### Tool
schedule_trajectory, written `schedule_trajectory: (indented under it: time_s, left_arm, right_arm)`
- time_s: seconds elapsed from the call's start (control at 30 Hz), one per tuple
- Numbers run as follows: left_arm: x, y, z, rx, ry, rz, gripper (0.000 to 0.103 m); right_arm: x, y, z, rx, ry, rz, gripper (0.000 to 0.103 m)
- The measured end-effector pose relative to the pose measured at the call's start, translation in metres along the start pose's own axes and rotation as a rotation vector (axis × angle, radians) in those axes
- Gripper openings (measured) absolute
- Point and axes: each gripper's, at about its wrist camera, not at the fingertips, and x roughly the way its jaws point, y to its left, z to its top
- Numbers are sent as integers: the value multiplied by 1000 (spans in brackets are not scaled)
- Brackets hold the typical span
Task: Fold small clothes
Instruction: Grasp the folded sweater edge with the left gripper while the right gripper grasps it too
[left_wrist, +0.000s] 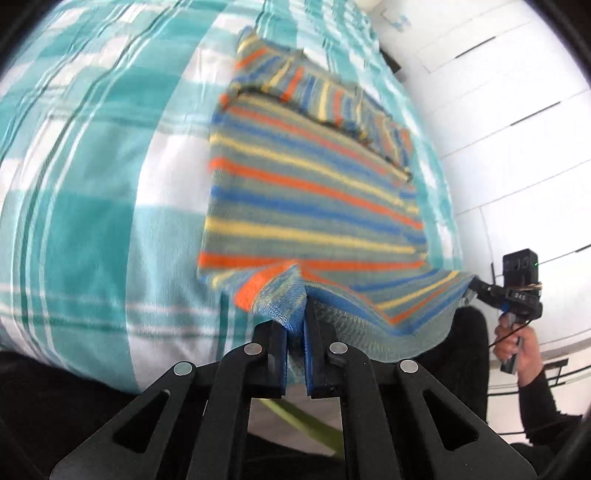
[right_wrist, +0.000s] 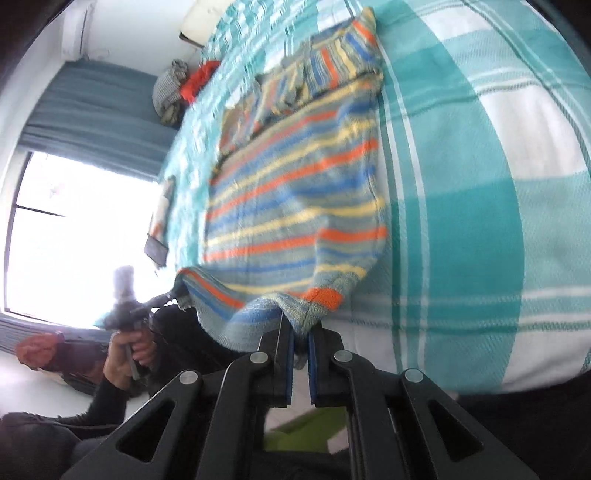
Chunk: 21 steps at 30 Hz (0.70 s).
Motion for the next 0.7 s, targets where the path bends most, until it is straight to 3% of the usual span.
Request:
schedule_trajectory:
  time_s: [0.1, 0.2, 0.37, 0.57, 0.67, 0.7]
  left_arm:
    - [-1, -9, 57, 19, -81, -8, 5]
    - [7, 2, 127, 10, -146, -14, 5]
    - [44, 33, 220, -56, -178, 13, 5]
    - [93, 57, 279, -121, -147, 65, 6]
    - [98, 71, 304, -182, -198, 54, 11]
    - [95, 74, 310, -203, -214, 48, 17]
  right_arm:
    - [-12, 2, 44, 15, -98, 59, 6]
    - [-13, 7, 101, -8, -186, 53, 6]
    - [10, -16, 207, 85, -272, 64, 6]
    - [57, -55, 288, 201, -273, 51, 7]
    - [66, -81, 305, 307, -320, 102, 16]
    - [63, -90, 306, 350, -360, 131, 21]
